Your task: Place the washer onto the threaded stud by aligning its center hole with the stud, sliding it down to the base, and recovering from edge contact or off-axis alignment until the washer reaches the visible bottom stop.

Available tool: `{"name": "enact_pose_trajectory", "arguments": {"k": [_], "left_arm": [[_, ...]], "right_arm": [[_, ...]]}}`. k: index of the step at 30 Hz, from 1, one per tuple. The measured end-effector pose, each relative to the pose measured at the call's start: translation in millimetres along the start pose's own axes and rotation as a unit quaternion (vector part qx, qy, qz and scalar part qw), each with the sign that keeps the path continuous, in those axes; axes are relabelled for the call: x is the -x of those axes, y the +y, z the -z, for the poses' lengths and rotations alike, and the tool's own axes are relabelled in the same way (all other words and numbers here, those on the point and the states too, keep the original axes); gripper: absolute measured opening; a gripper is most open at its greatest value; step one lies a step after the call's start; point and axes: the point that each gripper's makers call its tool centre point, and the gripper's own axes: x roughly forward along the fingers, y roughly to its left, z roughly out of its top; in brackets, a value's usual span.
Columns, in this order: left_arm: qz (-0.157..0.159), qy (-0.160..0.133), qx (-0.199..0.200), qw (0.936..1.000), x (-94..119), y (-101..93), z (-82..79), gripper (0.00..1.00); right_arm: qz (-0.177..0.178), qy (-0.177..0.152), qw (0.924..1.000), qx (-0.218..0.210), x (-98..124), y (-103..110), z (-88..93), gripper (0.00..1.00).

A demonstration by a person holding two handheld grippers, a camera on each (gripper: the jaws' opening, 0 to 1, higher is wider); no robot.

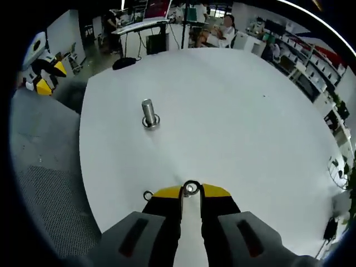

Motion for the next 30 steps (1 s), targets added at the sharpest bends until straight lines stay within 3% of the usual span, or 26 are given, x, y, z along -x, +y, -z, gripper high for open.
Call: {"name": "enact_pose_trajectory", "arguments": {"k": [15,30], "left_arm": [[0.005,-0.012,-0.006,0.9999,0.1,-0.6,-4.4,0.27],[0.016,-0.015,-0.007,0.9997,-0.7,-2.9,-6.0,0.27]], "right_arm": [[0.001,0.013,0.9999,-0.01,3.5,0.5,11.7,0.14],[-0.002,0.019,0.9998,-0.008,-6.8,0.2,5.7,0.14]]}}
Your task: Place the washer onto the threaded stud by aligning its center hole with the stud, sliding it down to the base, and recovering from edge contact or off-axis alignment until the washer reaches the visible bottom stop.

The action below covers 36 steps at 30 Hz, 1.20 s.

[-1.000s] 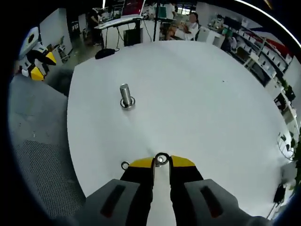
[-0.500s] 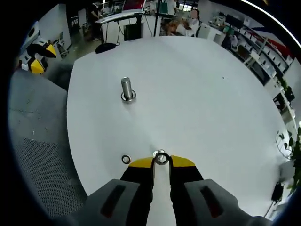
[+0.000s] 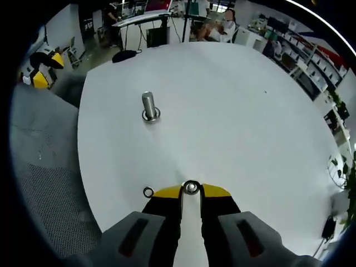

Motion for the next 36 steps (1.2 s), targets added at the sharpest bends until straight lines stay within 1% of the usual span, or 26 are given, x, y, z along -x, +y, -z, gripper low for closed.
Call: {"name": "enact_pose_trajectory", "arguments": {"k": [7,15,18,22,24,25,28,31,36], "left_arm": [[-0.003,-0.001,0.003,1.0,0.5,1.8,-0.3,0.27],[-0.007,0.002,0.006,0.9999,0.1,3.6,0.4,0.27],[-0.007,0.006,0.006,0.9999,-0.1,3.2,1.4,0.27],[-0.008,0.01,0.006,0.9999,-1.1,3.9,3.1,0.27],[-0.011,0.012,0.007,0.9998,-0.8,4.8,4.0,0.27],[-0.013,0.013,0.008,0.9998,-0.6,5.3,4.9,0.27],[-0.016,0.021,0.007,0.9996,-1.2,6.0,7.6,0.27],[-0.016,0.024,0.009,0.9995,-1.8,6.3,8.5,0.27],[-0.014,0.03,0.007,0.9994,-2.5,5.4,10.5,0.27]], "right_arm": [[-0.008,0.011,0.9998,0.011,-4.8,0.3,3.4,0.14],[-0.024,0.027,0.9993,0.006,-18.6,0.8,6.9,0.14],[-0.025,0.028,0.9993,0.001,-22.2,0.0,9.1,0.15],[-0.023,0.034,0.9991,0.0,-28.6,-2.3,17.5,0.19],[-0.02,0.03,0.9993,-0.007,-30.3,-3.7,18.7,0.21],[-0.023,0.022,0.9994,-0.014,-31.6,-2.6,18.1,0.21],[-0.026,0.016,0.9994,-0.019,-33.1,-1.1,19.3,0.22],[-0.032,0.018,0.999,-0.027,-35.5,0.1,20.5,0.22],[-0.033,0.013,0.9988,-0.033,-38.0,0.0,18.9,0.22]]}}
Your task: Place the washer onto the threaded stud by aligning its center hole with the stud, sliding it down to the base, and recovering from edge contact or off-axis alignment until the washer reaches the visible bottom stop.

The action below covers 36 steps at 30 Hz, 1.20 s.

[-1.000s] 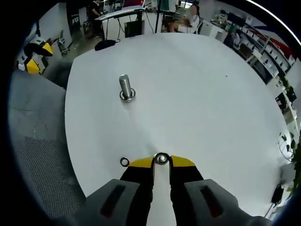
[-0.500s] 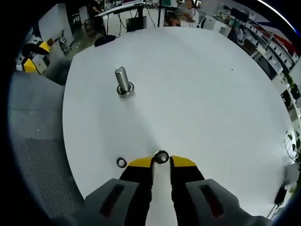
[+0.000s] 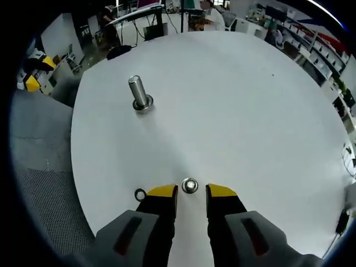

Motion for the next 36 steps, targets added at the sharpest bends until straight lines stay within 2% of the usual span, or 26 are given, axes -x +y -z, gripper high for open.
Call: {"name": "enact_pose_trajectory", "arguments": {"k": [10,17,27,29,32,34,36], "left_arm": [[-0.005,-0.003,0.006,1.0,0.7,3.0,0.0,0.27],[-0.005,0.001,0.003,1.0,0.7,4.4,1.8,0.24],[0.008,-0.004,0.002,1.0,0.8,3.1,-0.2,0.24],[0.007,-0.008,0.005,0.9999,1.0,3.3,-1.5,0.24],[0.005,-0.003,0.005,1.0,0.4,3.4,0.3,0.24],[0.005,-0.007,0.005,0.9999,0.8,3.4,-1.2,0.23],[0.005,-0.011,0.007,0.9999,1.7,3.6,-2.7,0.23]], "right_arm": [[0.002,0.001,1.0,-0.006,-1.8,3.7,4.2,0.23],[0.005,0.008,0.9999,-0.013,0.9,10.2,16.3,0.24],[-0.002,0.001,0.9996,-0.027,5.1,25.8,22.9,0.25],[0.01,0.017,0.9996,-0.022,5.5,26.2,27.4,0.25],[0.007,-0.001,0.9991,-0.043,6.0,33.0,21.7,0.25],[0.0,-0.003,0.9983,-0.059,5.7,39.8,20.4,0.25],[-0.001,0.009,0.9982,-0.059,3.5,45.1,22.7,0.25]]}}
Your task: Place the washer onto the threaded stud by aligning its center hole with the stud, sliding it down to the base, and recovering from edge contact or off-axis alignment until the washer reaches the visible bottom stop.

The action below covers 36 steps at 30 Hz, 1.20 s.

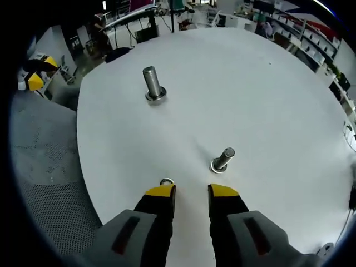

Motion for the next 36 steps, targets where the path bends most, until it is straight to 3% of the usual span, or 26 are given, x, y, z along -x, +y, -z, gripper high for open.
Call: {"name": "enact_pose_trajectory", "arguments": {"k": [2,6,9,14,18,25,27,29,33,36], "left_arm": [[0.001,0.0,0.002,1.0,-0.7,0.2,0.6,0.23],[0.002,0.005,0.001,1.0,-1.2,-0.8,1.8,0.23],[0.0,0.003,0.004,1.0,-1.0,0.4,1.2,0.23],[0.0,0.005,0.004,1.0,-1.6,0.0,2.0,0.23],[0.0,0.005,0.005,1.0,-1.6,0.3,2.1,0.23],[0.001,0.008,0.006,0.9999,-2.0,-0.3,3.1,0.23],[0.001,0.009,0.007,0.9999,-1.9,-0.8,3.1,0.23],[0.0,0.009,0.007,0.9999,-1.9,-0.1,3.4,0.23],[0.001,0.012,0.006,0.9999,-2.6,-0.2,4.7,0.23],[0.001,0.013,0.005,0.9999,-2.9,-0.2,4.9,0.23]], "right_arm": [[-0.011,-0.008,0.9999,0.004,-0.9,7.6,-2.9,0.26],[-0.033,0.009,0.9989,0.032,-5.4,21.5,0.7,0.26],[-0.034,0.029,0.9974,0.056,-9.1,22.7,6.3,0.25],[-0.036,0.032,0.9965,0.068,-10.0,20.3,3.6,0.23],[-0.032,0.048,0.9886,0.139,-11.1,19.3,4.6,0.21],[-0.048,0.068,0.9828,0.165,-14.4,23.3,0.4,0.17],[-0.048,0.09,0.974,0.203,-14.9,23.8,1.0,0.16],[-0.05,0.106,0.97,0.213,-15.9,25.9,0.7,0.15],[-0.056,0.135,0.9691,0.199,-17.6,23.7,-1.2,0.14],[-0.048,0.157,0.9628,0.215,-16.8,25.5,0.1,0.14]]}}
